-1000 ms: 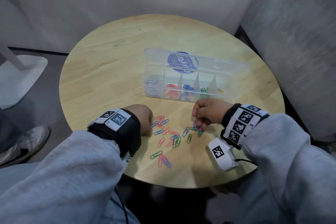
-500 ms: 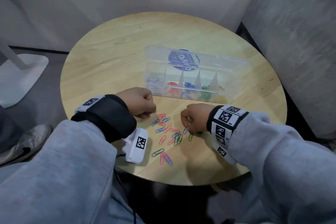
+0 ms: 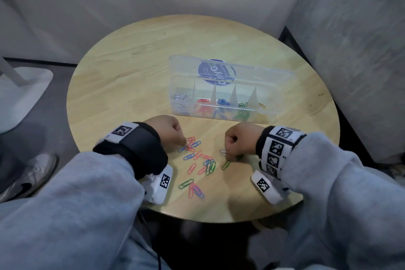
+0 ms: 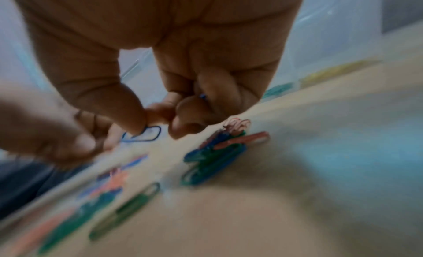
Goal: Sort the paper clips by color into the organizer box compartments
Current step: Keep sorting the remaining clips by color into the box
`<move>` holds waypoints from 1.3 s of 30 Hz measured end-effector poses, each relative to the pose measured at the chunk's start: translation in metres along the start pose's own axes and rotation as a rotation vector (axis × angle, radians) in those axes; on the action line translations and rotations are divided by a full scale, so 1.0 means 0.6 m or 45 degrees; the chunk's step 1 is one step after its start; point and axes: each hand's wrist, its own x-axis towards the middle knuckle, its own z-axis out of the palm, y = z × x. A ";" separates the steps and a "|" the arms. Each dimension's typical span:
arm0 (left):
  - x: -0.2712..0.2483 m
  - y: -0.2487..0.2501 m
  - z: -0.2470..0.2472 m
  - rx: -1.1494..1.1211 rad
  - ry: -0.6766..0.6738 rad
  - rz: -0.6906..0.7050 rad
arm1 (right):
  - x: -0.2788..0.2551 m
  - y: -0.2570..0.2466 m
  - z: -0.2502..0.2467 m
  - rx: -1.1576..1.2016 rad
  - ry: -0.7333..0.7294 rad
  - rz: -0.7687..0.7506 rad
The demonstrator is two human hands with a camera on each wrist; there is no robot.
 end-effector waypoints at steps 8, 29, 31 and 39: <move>0.005 -0.004 0.025 0.270 -0.007 -0.008 | 0.009 0.057 -0.004 0.811 0.043 0.114; -0.027 0.016 -0.018 -0.200 -0.084 -0.008 | -0.061 0.075 -0.027 0.493 0.105 0.149; -0.036 0.011 -0.018 -0.423 -0.075 -0.025 | -0.065 0.064 -0.026 0.332 0.096 0.073; -0.056 0.025 0.005 -1.027 -0.035 -0.243 | -0.037 0.054 -0.030 -0.017 0.090 -0.108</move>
